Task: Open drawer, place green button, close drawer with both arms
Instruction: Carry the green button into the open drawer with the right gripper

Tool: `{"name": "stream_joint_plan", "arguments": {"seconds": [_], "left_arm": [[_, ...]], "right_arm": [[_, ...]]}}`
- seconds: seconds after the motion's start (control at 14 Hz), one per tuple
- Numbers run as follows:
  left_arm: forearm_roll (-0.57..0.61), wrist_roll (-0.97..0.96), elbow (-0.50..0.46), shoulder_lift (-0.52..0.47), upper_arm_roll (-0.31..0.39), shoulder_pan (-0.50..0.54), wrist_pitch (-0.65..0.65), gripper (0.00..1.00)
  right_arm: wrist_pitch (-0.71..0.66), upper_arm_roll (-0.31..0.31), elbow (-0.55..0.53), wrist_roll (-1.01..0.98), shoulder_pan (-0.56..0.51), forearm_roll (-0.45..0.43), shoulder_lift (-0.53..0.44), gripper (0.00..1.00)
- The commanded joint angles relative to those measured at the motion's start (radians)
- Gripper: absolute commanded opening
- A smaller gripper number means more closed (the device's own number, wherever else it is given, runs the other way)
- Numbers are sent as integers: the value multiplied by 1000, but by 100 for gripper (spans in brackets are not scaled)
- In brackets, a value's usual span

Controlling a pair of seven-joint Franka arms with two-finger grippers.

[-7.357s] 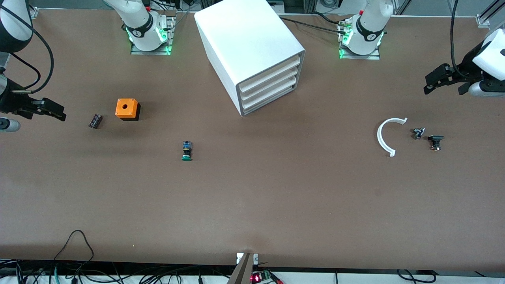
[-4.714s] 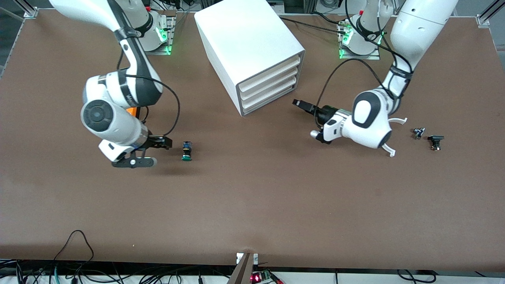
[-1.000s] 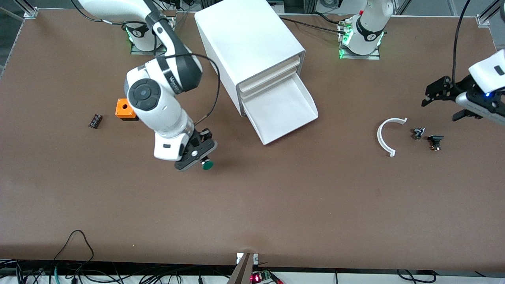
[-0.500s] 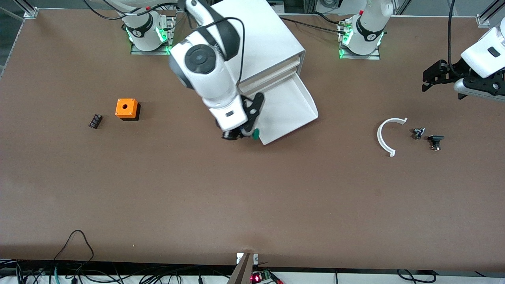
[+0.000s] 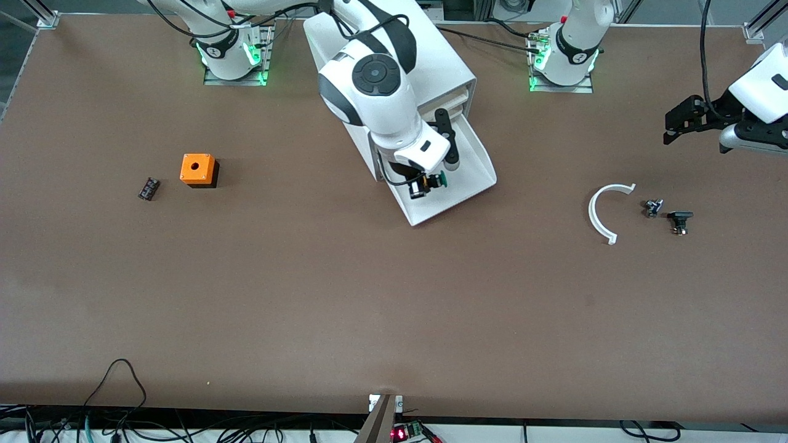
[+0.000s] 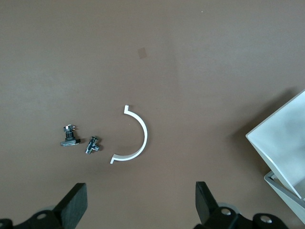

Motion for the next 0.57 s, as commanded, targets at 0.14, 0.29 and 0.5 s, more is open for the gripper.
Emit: {"name": "stream_joint_plan", "arguments": {"seconds": [0.14,0.29,0.5], "left_arm": [[23,-47,20,2,10,-6,-22,100],[23,-49,20,2,10,-6,-23,100],[17,-51,20,2,11,-6,-28,100]], "right_arm": [[-15,-2,34,-61,67,-74,88,29],[-15,-2,13,-57,74,-73,90,29],[-5,-2,-1,-46,91,-76,104,30]]}}
